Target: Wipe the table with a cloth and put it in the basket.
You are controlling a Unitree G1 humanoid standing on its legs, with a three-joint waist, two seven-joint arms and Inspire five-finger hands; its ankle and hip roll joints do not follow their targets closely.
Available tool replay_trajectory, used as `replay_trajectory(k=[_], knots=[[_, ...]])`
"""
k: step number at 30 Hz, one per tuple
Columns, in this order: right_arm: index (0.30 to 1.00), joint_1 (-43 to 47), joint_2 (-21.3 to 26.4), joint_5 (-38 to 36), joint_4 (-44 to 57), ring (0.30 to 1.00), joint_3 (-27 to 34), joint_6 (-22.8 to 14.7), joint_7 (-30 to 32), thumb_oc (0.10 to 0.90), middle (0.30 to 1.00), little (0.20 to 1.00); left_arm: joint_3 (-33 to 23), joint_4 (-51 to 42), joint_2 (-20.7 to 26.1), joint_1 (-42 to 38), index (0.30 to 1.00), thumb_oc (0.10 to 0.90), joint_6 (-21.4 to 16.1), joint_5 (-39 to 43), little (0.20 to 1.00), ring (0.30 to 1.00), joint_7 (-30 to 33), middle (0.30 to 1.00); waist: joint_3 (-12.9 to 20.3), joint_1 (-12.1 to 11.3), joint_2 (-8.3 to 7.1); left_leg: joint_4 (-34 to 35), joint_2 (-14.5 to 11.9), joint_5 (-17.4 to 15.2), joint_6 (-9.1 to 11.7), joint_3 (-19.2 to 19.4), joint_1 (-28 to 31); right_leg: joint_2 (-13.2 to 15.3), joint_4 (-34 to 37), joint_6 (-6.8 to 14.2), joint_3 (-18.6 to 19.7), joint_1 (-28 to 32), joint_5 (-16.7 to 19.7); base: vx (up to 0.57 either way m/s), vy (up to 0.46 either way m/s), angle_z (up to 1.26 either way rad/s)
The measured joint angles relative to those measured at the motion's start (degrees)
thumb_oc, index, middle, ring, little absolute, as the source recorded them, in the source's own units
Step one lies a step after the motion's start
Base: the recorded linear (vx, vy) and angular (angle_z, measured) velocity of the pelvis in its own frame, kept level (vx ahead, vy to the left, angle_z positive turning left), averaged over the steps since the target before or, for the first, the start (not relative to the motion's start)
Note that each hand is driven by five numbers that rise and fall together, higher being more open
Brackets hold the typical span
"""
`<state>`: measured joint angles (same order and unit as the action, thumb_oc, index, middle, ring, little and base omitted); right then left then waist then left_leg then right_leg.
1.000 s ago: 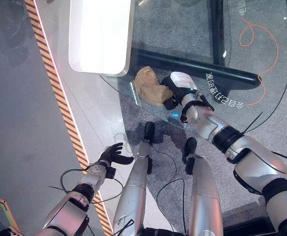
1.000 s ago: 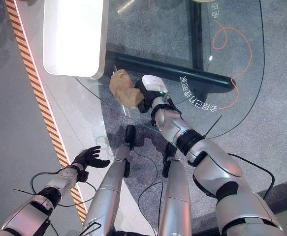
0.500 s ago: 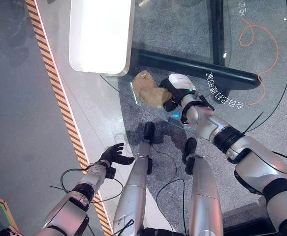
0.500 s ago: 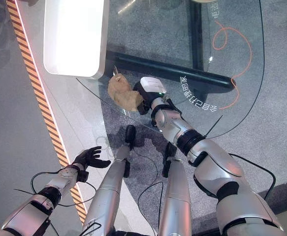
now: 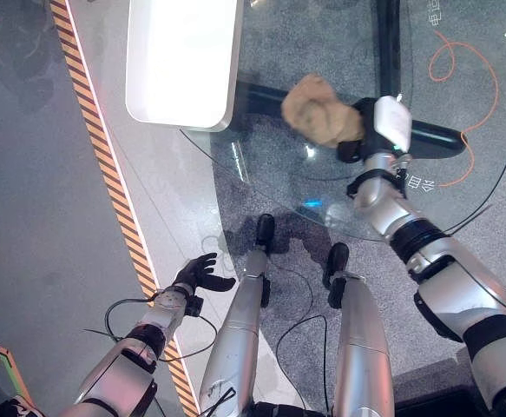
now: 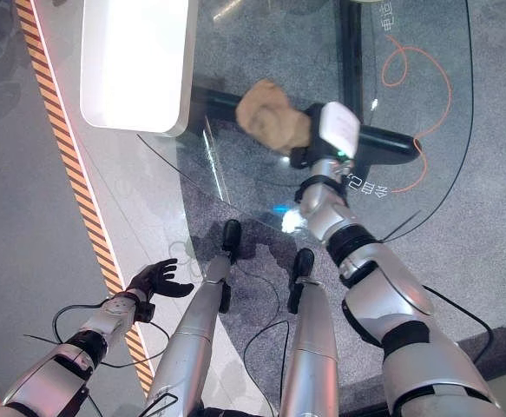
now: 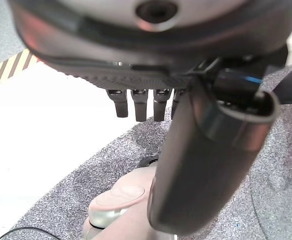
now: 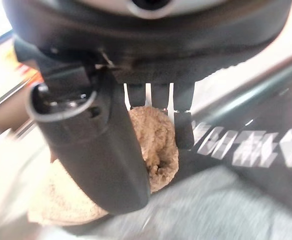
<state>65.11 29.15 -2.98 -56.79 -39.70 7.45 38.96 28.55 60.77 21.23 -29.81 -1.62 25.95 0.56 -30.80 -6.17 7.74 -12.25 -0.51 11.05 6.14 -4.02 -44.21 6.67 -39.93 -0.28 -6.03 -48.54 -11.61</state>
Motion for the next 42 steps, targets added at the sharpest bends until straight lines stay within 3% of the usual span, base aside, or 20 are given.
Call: replay_trajectory(k=[5,17,22,29,42], knots=[[0.300,0.00,1.95,-1.07,-3.12,0.300,2.83,-3.20,2.19,0.100,0.300,0.200,0.02,-0.10,0.09,-0.10,0.900,0.800,-0.03,0.23,0.900,0.900,-0.01,0.900,0.00,0.31,-0.01,-0.87,0.05,0.00,-0.55,0.06,-1.16,-0.02,0.03,0.17,0.02,-0.75,0.10,0.00,0.000,0.00],[0.300,0.84,2.36,-3.02,-6.21,0.300,6.13,-4.85,4.15,0.100,0.300,0.200,-0.04,-0.15,2.64,-1.50,0.900,0.800,-0.04,0.96,0.900,0.900,-0.12,0.900,-0.22,0.99,-0.77,-1.98,0.60,-0.71,-1.07,0.07,-3.33,0.27,1.12,1.15,0.35,-1.91,0.80,0.00,0.000,0.00],[0.300,0.73,2.42,-9.78,-9.81,0.300,11.68,-5.51,5.46,0.100,0.300,0.200,-0.25,-0.06,4.08,-1.51,0.900,0.800,-0.11,1.30,0.900,0.900,-0.40,0.900,-0.32,1.66,-2.23,-1.99,1.08,-0.63,-2.15,0.39,-3.28,0.64,2.29,2.11,0.70,-1.25,1.48,0.00,0.000,0.00],[0.300,-0.76,4.17,-20.32,-14.98,0.300,20.58,-5.71,7.76,0.100,0.300,0.200,-2.17,1.11,4.65,-1.50,0.900,0.800,-0.38,1.27,0.900,0.900,-1.53,0.900,-0.33,2.58,-2.84,-1.97,1.16,-0.73,-2.61,0.52,-3.07,0.61,3.53,2.58,0.88,-0.50,2.13,0.00,-0.002,-0.01],[0.300,-2.34,6.01,-26.45,-18.15,0.300,21.81,-6.75,7.78,0.100,0.300,0.200,-2.51,1.79,5.18,-1.57,0.900,0.800,-1.48,1.27,0.900,0.900,-2.73,0.900,-0.32,3.77,-2.92,-1.73,0.10,-0.89,-2.46,1.44,-2.95,-0.59,5.15,2.45,1.79,-0.42,3.30,0.00,-0.005,-0.06]])
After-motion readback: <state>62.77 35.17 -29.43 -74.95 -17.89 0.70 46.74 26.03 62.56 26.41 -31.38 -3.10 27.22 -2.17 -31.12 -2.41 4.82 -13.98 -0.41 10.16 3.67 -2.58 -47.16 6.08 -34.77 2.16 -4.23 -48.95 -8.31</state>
